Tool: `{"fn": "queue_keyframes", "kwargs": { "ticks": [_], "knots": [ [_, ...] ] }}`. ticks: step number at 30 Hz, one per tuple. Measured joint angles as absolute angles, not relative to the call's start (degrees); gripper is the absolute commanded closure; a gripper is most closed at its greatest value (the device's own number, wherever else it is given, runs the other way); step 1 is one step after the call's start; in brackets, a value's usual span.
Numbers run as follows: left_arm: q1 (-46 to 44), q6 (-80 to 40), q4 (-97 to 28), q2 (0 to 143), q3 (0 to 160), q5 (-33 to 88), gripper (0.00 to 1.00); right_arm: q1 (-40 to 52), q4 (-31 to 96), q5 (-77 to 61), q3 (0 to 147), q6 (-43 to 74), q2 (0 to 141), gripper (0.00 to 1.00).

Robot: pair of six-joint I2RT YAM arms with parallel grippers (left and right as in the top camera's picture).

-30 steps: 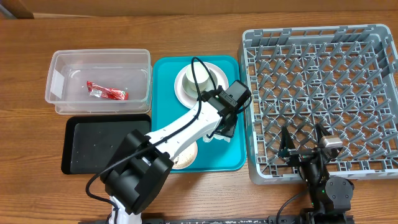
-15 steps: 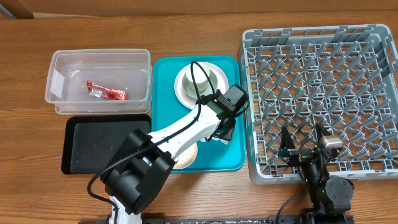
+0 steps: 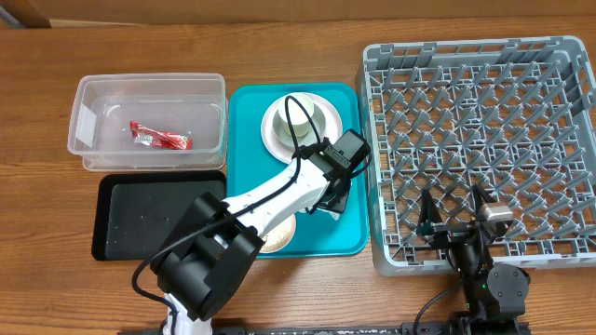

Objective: Sort waste into correct bins and load items into the dishwasher

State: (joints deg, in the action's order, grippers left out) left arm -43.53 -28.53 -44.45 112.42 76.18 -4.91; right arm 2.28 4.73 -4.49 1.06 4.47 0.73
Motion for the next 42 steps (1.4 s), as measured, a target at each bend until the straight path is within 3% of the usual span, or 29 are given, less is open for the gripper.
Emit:
{"fn": "queue_keyframes", "kwargs": {
  "ticks": [5,9,12,15,18,28,33,37,42],
  "knots": [
    [-43.5,-28.5,-44.0,112.4,75.8,-4.9,0.39,2.3,4.7,-4.5,1.1,4.5,0.7,0.00],
    [-43.5,-28.5,-42.8,112.4,74.9,-4.9,0.45,2.3,4.7,-4.5,1.1,4.4,0.7,0.00],
    [-43.5,-28.3,-42.7,112.4,74.6,-4.9,0.57,2.3,4.7,-4.5,1.1,4.5,0.7,0.00],
    [-43.5,-28.3,-42.7,112.4,74.6,-4.9,0.82,2.3,4.7,-4.5,1.1,4.4,0.7,0.00],
    [-43.5,-28.4,-42.8,112.4,74.6,-4.7,0.95,2.3,4.7,-4.5,1.1,4.5,0.7,0.00],
    [-43.5,-26.6,-48.2,111.1,77.8,-4.5,0.96,2.3,4.7,-4.5,1.1,4.5,0.7,0.00],
    [-43.0,-26.3,-53.2,104.4,85.0,-11.3,0.96,2.3,4.7,-4.5,1.1,4.5,0.7,0.00],
    [-36.4,-26.4,-54.2,99.0,87.9,-17.1,0.96,2.3,4.7,-4.5,1.1,4.5,0.7,0.00],
    [-19.7,-28.0,-52.5,98.3,87.9,-16.2,0.96,2.3,4.7,-4.5,1.1,4.4,0.7,0.00]
  ]
}}
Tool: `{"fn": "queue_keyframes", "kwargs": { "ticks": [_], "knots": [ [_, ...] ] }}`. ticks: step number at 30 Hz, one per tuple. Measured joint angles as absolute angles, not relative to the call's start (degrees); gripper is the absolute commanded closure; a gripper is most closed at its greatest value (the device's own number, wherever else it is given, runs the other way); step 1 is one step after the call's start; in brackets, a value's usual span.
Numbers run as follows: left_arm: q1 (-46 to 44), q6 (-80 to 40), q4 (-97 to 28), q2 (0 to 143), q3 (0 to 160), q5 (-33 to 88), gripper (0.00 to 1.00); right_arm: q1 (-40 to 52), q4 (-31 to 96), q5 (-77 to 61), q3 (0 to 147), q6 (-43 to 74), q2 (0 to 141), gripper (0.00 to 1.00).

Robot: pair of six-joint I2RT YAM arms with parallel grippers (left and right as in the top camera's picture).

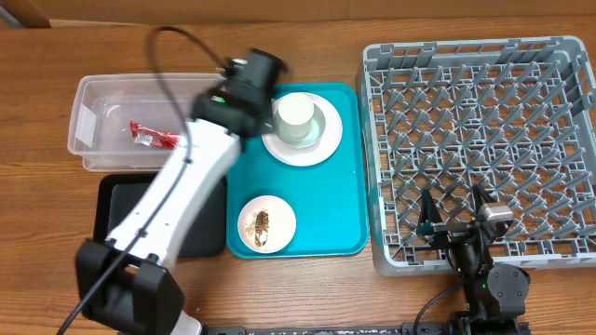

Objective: Sort waste into correct bins and load items into the dishwasher
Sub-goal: 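Carry the tissue with the left gripper into the clear bin and release, then reach the left gripper to the small food plate and grasp its rim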

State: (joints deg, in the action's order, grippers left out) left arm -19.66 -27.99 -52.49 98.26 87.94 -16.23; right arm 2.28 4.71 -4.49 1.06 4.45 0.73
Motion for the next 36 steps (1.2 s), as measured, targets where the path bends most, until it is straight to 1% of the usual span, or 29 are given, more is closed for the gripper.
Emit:
{"fn": "queue_keyframes", "kwargs": {
  "ticks": [3,6,7,9,11,12,14,17,19,20,23,24,27,29,31,32,33,36],
  "knots": [
    [-9.9,-28.6,-50.5,100.4,88.0,-11.8,0.96,2.3,4.7,-4.5,1.1,4.4,0.7,0.00],
    [-5.2,-28.6,-48.4,104.9,88.0,-9.1,0.96,2.3,4.7,-4.5,1.1,4.4,0.7,0.00],
    [-4.3,-28.8,-47.4,106.1,88.0,-8.7,0.92,2.3,4.7,-4.5,1.1,4.5,0.7,0.00],
    [-2.4,-28.8,-46.0,109.5,88.0,-8.0,0.67,2.3,4.7,-4.5,1.1,4.5,0.7,0.00],
    [-1.5,-28.9,-44.8,110.8,88.0,-7.9,0.48,2.3,4.7,-4.5,1.1,4.4,0.7,0.00],
    [-1.1,-28.9,-44.5,111.0,88.0,-7.7,0.36,2.3,4.7,-4.5,1.1,4.4,0.7,0.00],
    [-0.6,-28.2,-43.7,111.0,88.1,-7.5,0.29,2.3,4.8,-4.5,1.1,4.5,0.7,0.00],
    [-0.6,-27.9,-44.4,111.0,88.6,-7.1,0.27,2.3,4.7,-4.5,1.1,4.4,0.7,0.00],
    [-0.6,-27.4,-46.2,111.0,89.6,-6.8,0.29,2.3,4.7,-4.5,1.1,4.4,0.7,0.00],
    [-0.6,-27.0,-49.0,110.8,91.2,-6.6,0.33,2.3,4.7,-4.5,1.1,4.5,0.7,0.00],
    [-1.2,-26.5,-55.4,108.0,93.3,-5.0,0.37,2.3,4.7,-4.5,1.1,4.4,0.7,0.00],
    [-1.9,-26.2,-57.4,105.8,93.4,-3.8,0.43,2.3,4.7,-4.5,1.1,4.4,0.7,0.00],
    [-6.3,-25.3,-64.7,98.0,94.4,1.0,0.52,2.3,4.7,-4.5,1.1,4.4,0.7,0.00],
    [-10.4,-24.9,-69.0,94.7,94.7,1.8,0.56,2.3,4.7,-4.5,1.1,4.4,0.7,0.00],
    [-17.2,-24.3,-73.0,91.9,95.0,2.2,0.75,2.3,4.7,-4.5,1.1,4.5,0.7,0.00],
    [-19.0,-24.3,-73.8,91.6,95.0,2.4,0.92,2.3,4.8,-4.5,1.1,4.5,0.7,0.00],
    [-23.6,-23.8,-75.6,91.5,95.0,2.4,0.96,2.3,4.7,-4.5,1.1,4.4,0.7,0.00],
    [-30.9,-24.4,-75.9,91.6,93.3,2.6,0.96,2.3,4.7,-4.5,1.1,4.4,0.7,0.00]
  ]
}}
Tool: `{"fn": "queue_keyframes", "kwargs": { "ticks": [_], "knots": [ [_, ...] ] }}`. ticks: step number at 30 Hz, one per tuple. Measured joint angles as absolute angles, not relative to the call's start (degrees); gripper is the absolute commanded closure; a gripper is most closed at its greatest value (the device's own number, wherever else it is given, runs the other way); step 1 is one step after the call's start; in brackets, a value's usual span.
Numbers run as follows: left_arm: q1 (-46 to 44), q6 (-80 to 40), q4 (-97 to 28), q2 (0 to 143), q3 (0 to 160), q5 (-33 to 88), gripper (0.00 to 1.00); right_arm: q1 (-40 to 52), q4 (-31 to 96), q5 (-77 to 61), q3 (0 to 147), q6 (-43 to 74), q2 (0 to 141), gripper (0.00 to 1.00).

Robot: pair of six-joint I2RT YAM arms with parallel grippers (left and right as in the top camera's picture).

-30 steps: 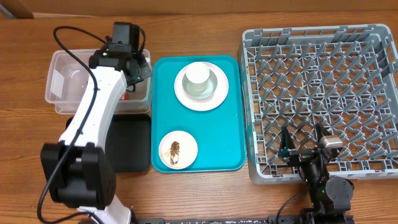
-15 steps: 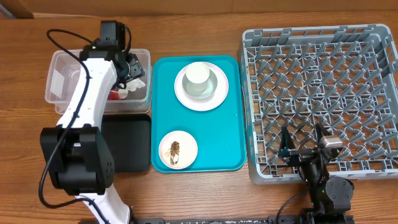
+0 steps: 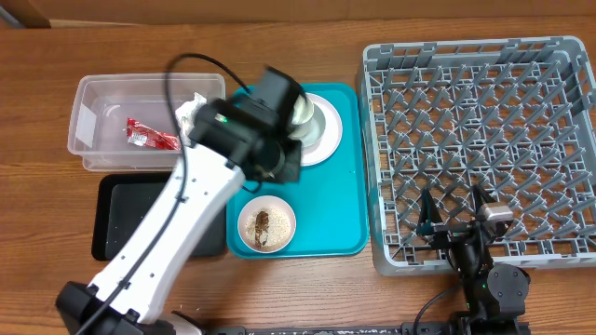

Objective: Sort waste into correct bins and load items into the dishwasher
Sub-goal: 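Reach the left gripper to the small food plate and grasp its rim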

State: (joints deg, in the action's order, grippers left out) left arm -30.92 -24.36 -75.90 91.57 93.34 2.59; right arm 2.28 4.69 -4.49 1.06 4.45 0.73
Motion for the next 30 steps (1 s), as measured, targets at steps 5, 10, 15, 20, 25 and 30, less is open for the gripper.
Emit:
{"fn": "queue_keyframes", "kwargs": {
  "ticks": [5,10,15,20,25,30],
  "knots": [
    [-38.0,-27.1,-75.0,91.7,86.1,2.9,0.96,2.3,4.7,-4.5,1.1,4.5,0.7,0.00],
    [-38.7,-27.8,-72.8,91.7,79.4,3.9,0.96,2.3,4.7,-4.5,1.1,4.4,0.7,0.00],
    [-38.7,-29.6,-67.6,91.7,73.2,6.1,0.67,2.3,4.7,-4.5,1.1,4.4,0.7,0.00],
    [-38.7,-31.1,-61.4,91.9,68.5,6.7,0.66,2.3,4.7,-4.5,1.1,4.4,0.7,0.00],
    [-38.7,-32.4,-57.8,91.9,66.5,5.3,0.74,2.3,4.7,-4.5,1.1,4.4,0.7,0.00],
    [-38.7,-33.5,-56.1,91.9,65.6,2.2,0.75,2.3,4.7,-4.5,1.1,4.5,0.7,0.00]
  ]
}}
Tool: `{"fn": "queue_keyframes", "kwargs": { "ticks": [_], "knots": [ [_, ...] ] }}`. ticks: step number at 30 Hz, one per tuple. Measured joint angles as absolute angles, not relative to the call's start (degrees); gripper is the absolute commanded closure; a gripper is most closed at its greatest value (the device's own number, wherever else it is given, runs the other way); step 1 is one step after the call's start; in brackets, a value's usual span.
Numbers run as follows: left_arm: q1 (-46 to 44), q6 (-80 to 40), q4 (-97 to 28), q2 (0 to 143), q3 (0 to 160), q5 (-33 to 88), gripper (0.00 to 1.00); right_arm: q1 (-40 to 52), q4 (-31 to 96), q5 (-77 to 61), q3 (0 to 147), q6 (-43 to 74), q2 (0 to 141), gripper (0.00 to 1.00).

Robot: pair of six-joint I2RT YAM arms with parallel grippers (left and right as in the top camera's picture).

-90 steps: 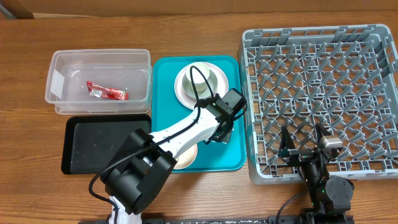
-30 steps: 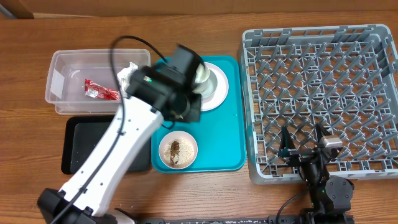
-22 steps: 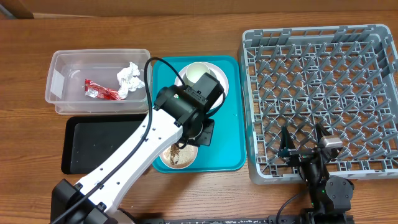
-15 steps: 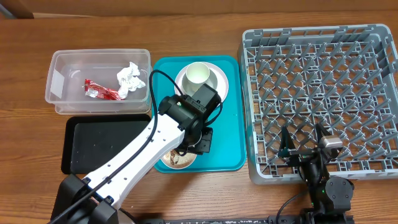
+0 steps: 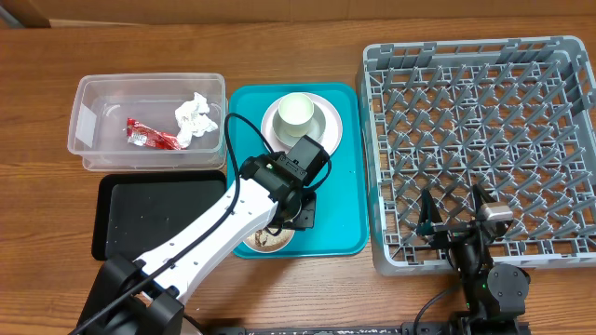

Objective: Sort waste into correct bins and load items into the dishwasher
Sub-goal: 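Reach the left gripper to the small food plate and grasp its rim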

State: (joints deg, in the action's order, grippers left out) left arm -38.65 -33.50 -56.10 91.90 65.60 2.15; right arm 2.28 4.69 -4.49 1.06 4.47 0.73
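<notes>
A crumpled white tissue (image 5: 193, 119) and a red wrapper (image 5: 149, 138) lie in the clear bin (image 5: 91, 126). On the teal tray (image 5: 346, 219), a white cup (image 5: 297, 112) stands on a white plate (image 5: 328, 136). A small plate with food scraps (image 5: 264, 244) is partly hidden under my left arm. My left gripper (image 5: 301, 212) hangs over the tray just right of that small plate, apparently open and holding nothing. My right gripper (image 5: 454, 223) rests open at the near edge of the grey dish rack (image 5: 484, 121).
A flat black tray (image 5: 149, 216) lies in front of the clear bin, left of the teal tray. The dish rack fills the right side of the wooden table and holds no dishes. The left arm's cable loops above the teal tray.
My left gripper has moved from the tray's far left corner, beside the bin, to the tray's near middle by the small plate. The tissue lies in the bin. The right arm is unmoved.
At first my left gripper was low over the right part of the teal tray. Then the arm reached toward the clear bin, which held only the red wrapper. A white tissue then showed at the bin, and now it lies inside while the gripper is back over the tray.
</notes>
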Motion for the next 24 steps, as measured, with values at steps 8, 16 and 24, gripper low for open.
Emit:
{"fn": "queue_keyframes", "kwargs": {
  "ticks": [8,16,24],
  "knots": [
    [-40.9,-35.1,-54.0,92.1,65.5,0.1,0.78,2.3,4.7,-4.5,1.1,4.5,0.7,0.00],
    [-44.6,-37.5,-54.0,93.2,65.3,-3.3,0.73,2.3,4.7,-4.5,1.1,4.4,0.7,0.00],
    [-44.7,-37.8,-54.7,96.1,65.3,-3.7,0.72,2.3,4.7,-4.5,1.1,4.4,0.7,0.00]
  ]
}}
